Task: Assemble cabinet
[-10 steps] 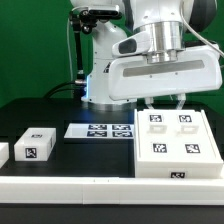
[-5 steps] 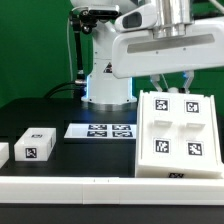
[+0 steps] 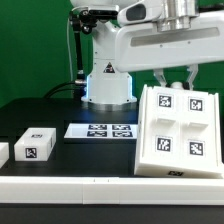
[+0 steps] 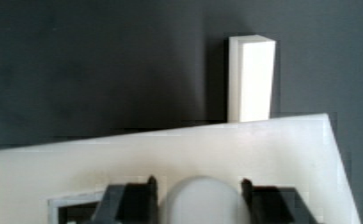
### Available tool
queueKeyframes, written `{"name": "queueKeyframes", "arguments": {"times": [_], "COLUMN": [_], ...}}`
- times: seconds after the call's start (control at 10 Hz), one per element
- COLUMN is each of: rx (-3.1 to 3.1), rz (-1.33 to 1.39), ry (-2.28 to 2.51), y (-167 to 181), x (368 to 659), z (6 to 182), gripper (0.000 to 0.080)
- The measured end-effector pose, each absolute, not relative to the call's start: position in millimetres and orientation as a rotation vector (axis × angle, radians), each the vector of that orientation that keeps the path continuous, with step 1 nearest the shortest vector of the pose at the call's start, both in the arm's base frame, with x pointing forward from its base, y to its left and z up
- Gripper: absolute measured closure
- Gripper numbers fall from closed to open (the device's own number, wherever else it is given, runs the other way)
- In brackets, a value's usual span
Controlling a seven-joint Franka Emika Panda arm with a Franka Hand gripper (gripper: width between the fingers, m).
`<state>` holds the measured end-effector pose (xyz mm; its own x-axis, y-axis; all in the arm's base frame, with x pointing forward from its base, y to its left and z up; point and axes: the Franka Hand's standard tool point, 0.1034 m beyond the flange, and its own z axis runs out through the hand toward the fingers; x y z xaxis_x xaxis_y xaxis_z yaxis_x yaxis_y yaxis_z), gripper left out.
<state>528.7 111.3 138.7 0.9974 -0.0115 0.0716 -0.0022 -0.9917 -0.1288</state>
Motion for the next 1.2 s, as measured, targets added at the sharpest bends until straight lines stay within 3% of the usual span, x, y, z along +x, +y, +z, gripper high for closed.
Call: {"name": "queueKeyframes", "arguments": {"times": [0.2, 0.4, 1.2], "rx": [-3.011, -3.011, -2.992], "rz": [-0.114, -0.107, -0.192], "ry": [0.002, 0.0, -0.019], "y": [109, 106, 106], "x": [530, 534, 592], "z": [147.5, 143.5, 147.5], "gripper": [0.0583, 0.0583, 0.0583]}}
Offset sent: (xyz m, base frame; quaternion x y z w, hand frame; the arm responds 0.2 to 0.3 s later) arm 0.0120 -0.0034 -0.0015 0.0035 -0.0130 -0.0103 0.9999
